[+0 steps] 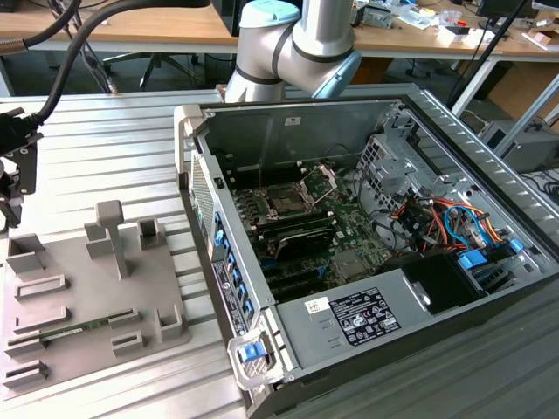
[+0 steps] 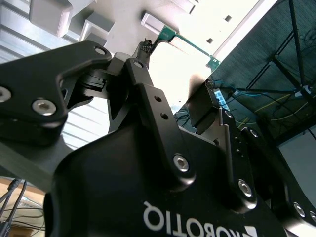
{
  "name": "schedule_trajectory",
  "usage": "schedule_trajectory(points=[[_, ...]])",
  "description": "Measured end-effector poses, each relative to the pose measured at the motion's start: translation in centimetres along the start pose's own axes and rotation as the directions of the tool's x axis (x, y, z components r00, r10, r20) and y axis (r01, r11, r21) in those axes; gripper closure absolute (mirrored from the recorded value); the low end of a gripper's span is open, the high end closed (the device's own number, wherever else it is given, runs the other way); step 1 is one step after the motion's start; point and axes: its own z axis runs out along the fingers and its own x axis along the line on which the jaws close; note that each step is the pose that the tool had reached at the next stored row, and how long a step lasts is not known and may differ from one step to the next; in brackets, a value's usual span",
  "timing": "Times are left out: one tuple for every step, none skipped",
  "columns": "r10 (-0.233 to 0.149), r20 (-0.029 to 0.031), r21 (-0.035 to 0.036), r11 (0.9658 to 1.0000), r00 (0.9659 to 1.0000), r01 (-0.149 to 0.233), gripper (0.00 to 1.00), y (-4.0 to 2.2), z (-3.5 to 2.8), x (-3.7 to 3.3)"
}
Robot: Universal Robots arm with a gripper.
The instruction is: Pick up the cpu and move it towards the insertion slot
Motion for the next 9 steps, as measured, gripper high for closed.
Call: schedule_trajectory(points=[[0.000,0.0000,0.0000,1.0000,1.0000,0.000,0.45,0.00,-0.03,0.00],[0.000,0.0000,0.0000,1.0000,1.0000,0.000,0.45,0.00,-0.06,0.00],[0.000,-0.0001,0.0000,1.0000,1.0000,0.000,0.45,0.00,-0.10,0.00],[0.000,0.0000,0.0000,1.0000,1.0000,0.000,0.45,0.01,-0.13,0.00],[0.000,-0.0001,0.0000,1.0000,1.0000,0.000,0.45,0.01,-0.16,0.00],[0.000,0.0000,0.0000,1.0000,1.0000,0.000,0.45,0.01,-0.20,0.00],[0.000,0.0000,0.0000,1.0000,1.0000,0.000,0.45,0.01,-0.23,0.00],[0.000,-0.0001,0.0000,1.0000,1.0000,0.000,0.45,0.01,-0.25,0.00],[0.000,-0.0001,0.0000,1.0000,1.0000,0.000,0.45,0.01,-0.28,0.00]])
